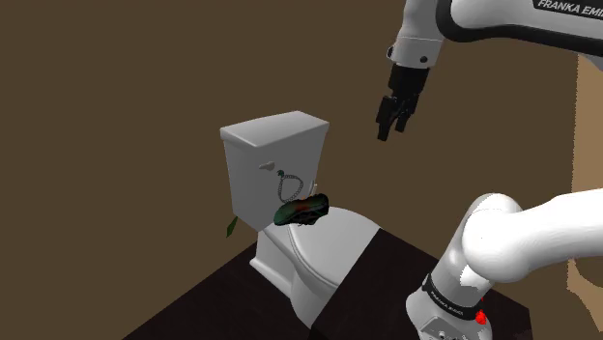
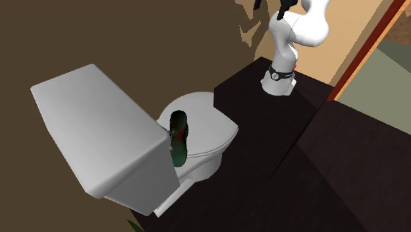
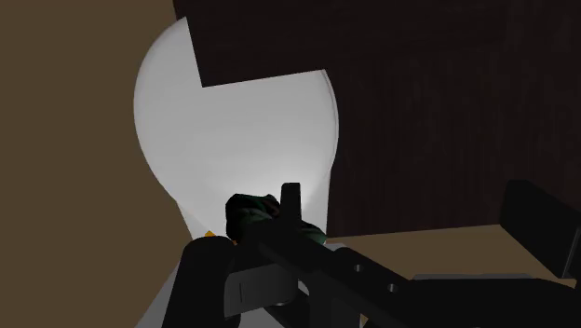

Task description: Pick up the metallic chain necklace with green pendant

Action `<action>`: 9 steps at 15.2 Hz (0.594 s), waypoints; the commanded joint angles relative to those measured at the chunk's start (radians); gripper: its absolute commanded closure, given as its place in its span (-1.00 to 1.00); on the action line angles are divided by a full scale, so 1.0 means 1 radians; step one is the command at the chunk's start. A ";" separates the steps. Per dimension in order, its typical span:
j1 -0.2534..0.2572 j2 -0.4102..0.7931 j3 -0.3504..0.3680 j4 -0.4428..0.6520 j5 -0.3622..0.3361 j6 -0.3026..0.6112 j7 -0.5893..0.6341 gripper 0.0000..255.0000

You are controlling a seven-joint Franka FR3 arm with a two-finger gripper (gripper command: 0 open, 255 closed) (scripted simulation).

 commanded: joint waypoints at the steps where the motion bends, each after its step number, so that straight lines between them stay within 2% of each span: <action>1: 0.000 0.000 0.000 0.000 0.000 0.000 0.000 -1.00; 9: -0.023 0.236 -0.018 -0.007 0.027 0.243 0.052 -1.00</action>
